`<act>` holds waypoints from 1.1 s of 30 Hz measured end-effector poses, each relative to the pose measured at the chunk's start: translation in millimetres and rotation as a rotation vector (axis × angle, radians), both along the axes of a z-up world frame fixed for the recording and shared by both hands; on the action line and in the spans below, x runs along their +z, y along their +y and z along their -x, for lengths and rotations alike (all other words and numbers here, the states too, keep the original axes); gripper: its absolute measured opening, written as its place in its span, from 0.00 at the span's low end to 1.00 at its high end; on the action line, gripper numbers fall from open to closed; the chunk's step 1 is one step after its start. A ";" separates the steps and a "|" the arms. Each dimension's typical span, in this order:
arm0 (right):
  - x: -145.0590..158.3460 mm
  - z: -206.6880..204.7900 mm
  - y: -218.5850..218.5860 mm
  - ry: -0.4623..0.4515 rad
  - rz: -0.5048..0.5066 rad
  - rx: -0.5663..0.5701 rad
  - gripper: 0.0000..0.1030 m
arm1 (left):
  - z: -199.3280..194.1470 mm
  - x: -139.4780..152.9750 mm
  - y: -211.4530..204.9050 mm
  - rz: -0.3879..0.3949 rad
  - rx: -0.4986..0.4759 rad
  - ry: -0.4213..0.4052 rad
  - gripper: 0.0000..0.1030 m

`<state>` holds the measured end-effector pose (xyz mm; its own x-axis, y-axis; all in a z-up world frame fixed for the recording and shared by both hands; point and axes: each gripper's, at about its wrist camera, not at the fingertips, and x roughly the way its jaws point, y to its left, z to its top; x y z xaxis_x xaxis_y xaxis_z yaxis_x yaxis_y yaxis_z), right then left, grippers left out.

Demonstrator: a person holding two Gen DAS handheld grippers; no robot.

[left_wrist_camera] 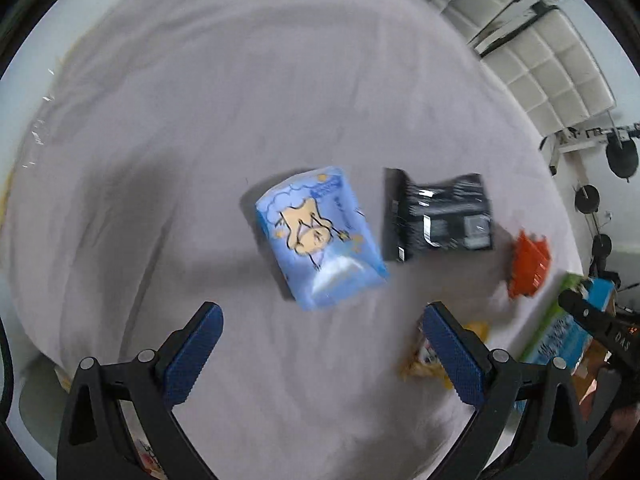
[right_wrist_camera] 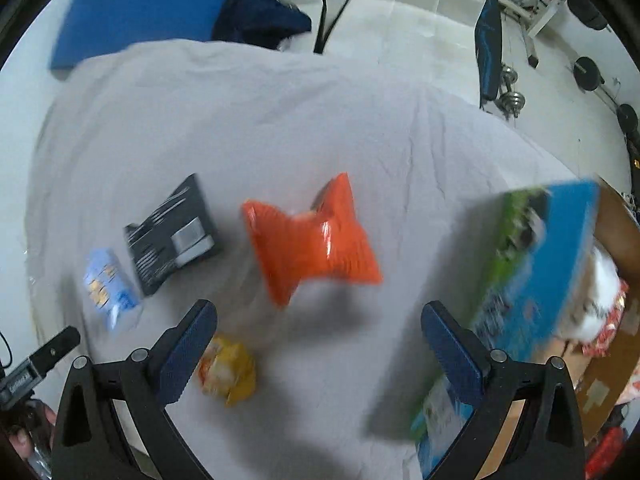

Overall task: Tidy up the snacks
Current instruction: 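Grasp the blue cartoon pack with left tool while right tool grasps orange chip bag, then carry the blue pack with left tool while right tool carries orange bag into box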

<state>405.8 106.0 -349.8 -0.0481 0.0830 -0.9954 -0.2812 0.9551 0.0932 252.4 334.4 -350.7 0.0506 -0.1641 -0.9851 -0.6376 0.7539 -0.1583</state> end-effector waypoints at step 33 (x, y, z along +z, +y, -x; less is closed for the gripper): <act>-95.8 -40.5 33.1 0.148 0.078 0.060 0.53 | -14.3 -57.7 3.5 -0.122 -0.105 0.081 0.40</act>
